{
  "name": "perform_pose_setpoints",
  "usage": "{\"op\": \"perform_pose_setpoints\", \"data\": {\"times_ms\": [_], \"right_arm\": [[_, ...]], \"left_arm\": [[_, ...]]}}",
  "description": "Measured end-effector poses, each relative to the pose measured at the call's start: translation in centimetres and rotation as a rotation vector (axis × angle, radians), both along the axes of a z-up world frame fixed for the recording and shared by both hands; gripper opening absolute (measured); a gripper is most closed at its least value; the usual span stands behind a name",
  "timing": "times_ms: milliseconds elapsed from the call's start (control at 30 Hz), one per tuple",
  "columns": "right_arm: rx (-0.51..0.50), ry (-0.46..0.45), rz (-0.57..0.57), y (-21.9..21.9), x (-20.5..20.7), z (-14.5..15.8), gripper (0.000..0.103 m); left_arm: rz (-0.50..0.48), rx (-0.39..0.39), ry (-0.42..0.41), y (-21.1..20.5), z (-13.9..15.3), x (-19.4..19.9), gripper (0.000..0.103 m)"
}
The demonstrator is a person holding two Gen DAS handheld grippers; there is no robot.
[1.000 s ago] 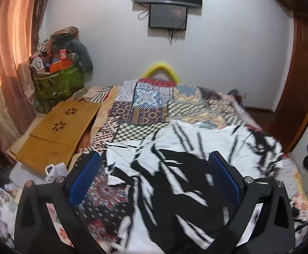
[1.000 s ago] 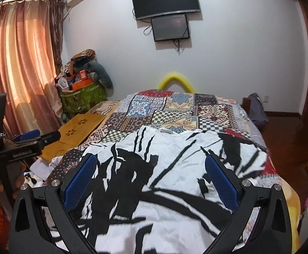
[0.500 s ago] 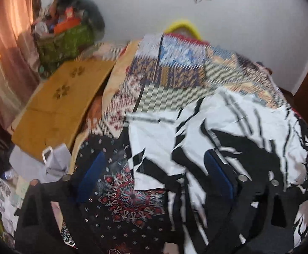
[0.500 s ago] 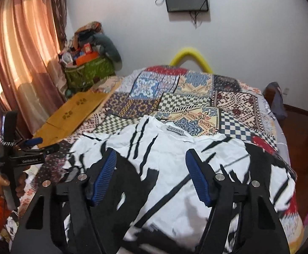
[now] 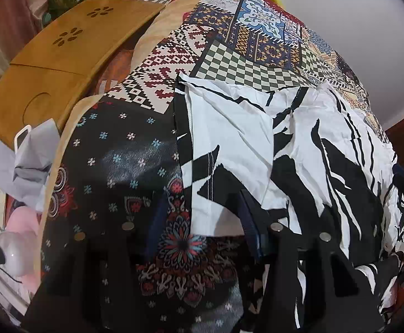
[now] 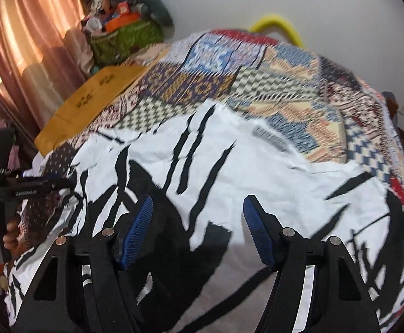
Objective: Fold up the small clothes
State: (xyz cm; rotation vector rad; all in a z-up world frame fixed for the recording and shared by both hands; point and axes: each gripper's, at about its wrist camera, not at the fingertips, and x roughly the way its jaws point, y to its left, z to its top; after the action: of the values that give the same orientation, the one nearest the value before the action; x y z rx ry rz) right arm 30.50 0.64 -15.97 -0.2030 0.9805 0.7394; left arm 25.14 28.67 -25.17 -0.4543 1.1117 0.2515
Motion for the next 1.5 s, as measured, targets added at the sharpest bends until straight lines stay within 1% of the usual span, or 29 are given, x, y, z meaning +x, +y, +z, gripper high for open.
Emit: {"op": "perform_pose_setpoints", "data": {"times_ms": [33,67,100,167,200,233,267,400,467,533,600,667,733,800,900,967,1000,1067,1133,1200,1300,1333,1400,1467,1500], "right_arm": [[-0.011,0.005,0.010,0.3,-0.1,-0.3,0.065],[-0.020,0.006,0.016,0.5,-0.1,-0.6,0.065],[-0.030,0.012,0.024,0.6,-0.3,-0.8,0.065],[-0.039,0.025,0.032,0.7,-0.3,-1.3,0.065],[-0.046,0.034,0.034,0.8,-0.3,-1.6,0.065],[-0.050,0.038,0.037,0.7,-0.4,-1.7,0.065],[-0.054,0.041,0.039,0.7,-0.5,-1.8,0.065],[-0.042,0.034,0.037,0.3,-0.7,-1.5,0.065],[-0.037,0.016,0.032,-0.1,-0.9,-0.9,0.065],[-0.031,-0.007,0.028,-0.6,-1.1,-0.2,0.065],[-0.022,-0.023,0.021,-1.1,-1.2,0.5,0.065],[-0.010,-0.036,0.016,-1.7,-1.4,1.3,0.065],[-0.001,-0.046,0.011,-2.2,-1.6,1.9,0.065],[0.003,-0.054,0.009,-2.6,-2.0,2.5,0.065],[-0.002,-0.081,0.013,-3.6,-2.8,3.2,0.065],[-0.007,-0.100,0.017,-4.0,-3.3,3.6,0.065],[-0.009,-0.107,0.019,-4.3,-3.5,3.8,0.065],[-0.010,-0.113,0.015,-4.6,-3.8,3.9,0.066],[-0.011,-0.109,0.014,-4.8,-3.9,3.5,0.066],[-0.022,-0.099,0.010,-4.8,-4.1,2.8,0.067],[-0.039,-0.067,0.015,-4.5,-4.1,1.6,0.067],[-0.045,-0.058,0.018,-4.4,-4.1,1.2,0.067],[-0.060,-0.042,0.023,-4.0,-4.2,0.4,0.067],[-0.069,-0.028,0.029,-3.8,-4.3,-0.2,0.067],[-0.074,-0.022,0.032,-3.7,-4.4,-0.5,0.067]], "left_arm": [[-0.008,0.012,-0.006,-0.2,-0.1,0.2,0.045],[-0.014,0.027,-0.005,-0.4,-0.1,0.3,0.037],[-0.023,0.051,0.003,-0.6,-0.3,0.6,0.032],[-0.025,0.077,0.020,-0.7,-0.5,1.2,0.017],[-0.029,0.086,0.024,-0.7,-0.6,1.4,0.013],[-0.033,0.104,0.032,-0.7,-0.6,1.9,0.004],[-0.033,0.118,0.036,-0.7,-0.5,2.0,0.001],[-0.040,0.162,0.002,-1.0,1.3,2.6,0.000],[-0.063,0.191,-0.047,-1.9,3.4,2.8,0.000],[-0.093,0.199,-0.102,-3.2,5.6,3.0,0.000],[-0.145,0.174,-0.170,-5.2,7.7,3.3,0.000],[-0.197,0.141,-0.203,-7.3,8.8,3.6,0.000],[-0.248,0.114,-0.203,-9.7,9.2,4.2,0.000],[-0.250,0.122,-0.193,-10.9,9.0,4.4,0.000],[-0.196,0.153,-0.152,-10.4,8.3,4.2,0.003],[-0.153,0.137,-0.112,-9.2,7.5,3.6,0.016],[-0.126,0.111,-0.091,-8.0,7.1,3.0,0.020],[-0.077,0.077,-0.056,-6.2,6.2,1.7,0.043],[-0.025,0.041,-0.028,-4.5,5.1,0.3,0.052],[0.013,-0.005,0.000,-3.4,4.2,-1.0,0.052],[0.052,-0.120,0.024,-2.1,2.6,-2.3,0.052],[0.055,-0.173,0.030,-1.9,1.9,-2.6,0.052],[0.045,-0.258,0.030,-1.9,0.9,-2.6,0.052],[0.038,-0.311,0.028,-2.2,0.3,-2.1,0.052],[0.036,-0.326,0.027,-2.2,0.0,-1.8,0.052]]}}
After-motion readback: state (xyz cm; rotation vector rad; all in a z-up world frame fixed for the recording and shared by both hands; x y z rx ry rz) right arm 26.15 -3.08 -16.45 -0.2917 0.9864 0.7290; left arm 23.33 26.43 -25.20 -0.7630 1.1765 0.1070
